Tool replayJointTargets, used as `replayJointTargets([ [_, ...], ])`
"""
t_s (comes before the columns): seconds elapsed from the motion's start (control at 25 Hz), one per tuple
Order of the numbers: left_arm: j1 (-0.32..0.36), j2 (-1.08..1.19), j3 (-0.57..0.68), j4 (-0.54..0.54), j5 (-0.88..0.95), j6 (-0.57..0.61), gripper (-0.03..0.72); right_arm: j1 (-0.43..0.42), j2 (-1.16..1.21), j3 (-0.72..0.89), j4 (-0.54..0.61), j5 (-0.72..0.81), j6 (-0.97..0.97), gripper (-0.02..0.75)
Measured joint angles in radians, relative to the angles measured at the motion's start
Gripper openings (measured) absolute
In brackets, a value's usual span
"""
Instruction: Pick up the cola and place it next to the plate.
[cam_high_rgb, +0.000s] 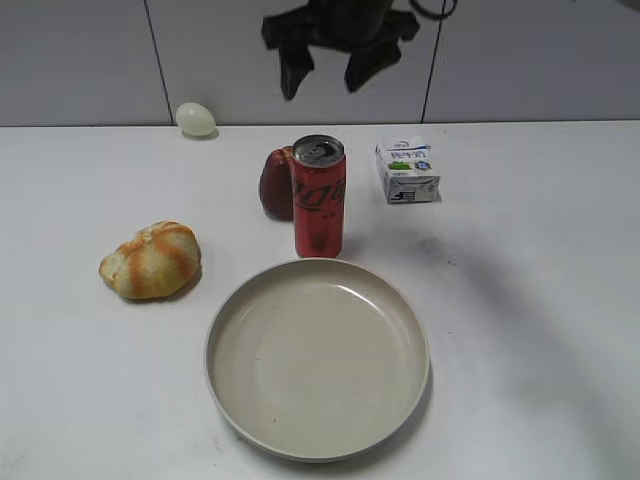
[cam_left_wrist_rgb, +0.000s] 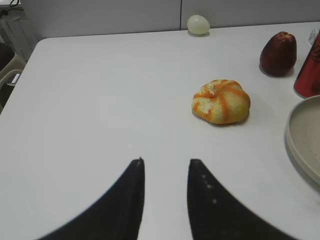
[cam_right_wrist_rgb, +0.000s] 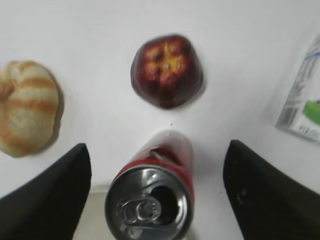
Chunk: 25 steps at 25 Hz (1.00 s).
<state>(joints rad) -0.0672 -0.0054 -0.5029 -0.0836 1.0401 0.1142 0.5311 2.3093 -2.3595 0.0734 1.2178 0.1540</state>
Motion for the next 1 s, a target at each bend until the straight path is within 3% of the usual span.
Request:
replayJointTargets([
  [0.28,0.0,0.0,0.0,0.0,0.0,0.0,0.237,-0.22,-0.022,-0.063,-0.001,-0.003,0.002,0.648],
  [0.56,0.0,0.0,0.0,0.0,0.0,0.0,0.237,-0.391,-0.099,0.013,-0.01,-0.003,0.0,0.63],
  [0.76,0.0,0.0,0.0,0.0,0.0,0.0,0.237,-0.449,-0.201,0.168,0.016,-0.004,-0.001,0.612],
  [1.0,0.0,0.0,0.0,0.0,0.0,0.0,0.237,-0.429,-0.423,0.471,0.037,-0.005,-0.059,0.594],
])
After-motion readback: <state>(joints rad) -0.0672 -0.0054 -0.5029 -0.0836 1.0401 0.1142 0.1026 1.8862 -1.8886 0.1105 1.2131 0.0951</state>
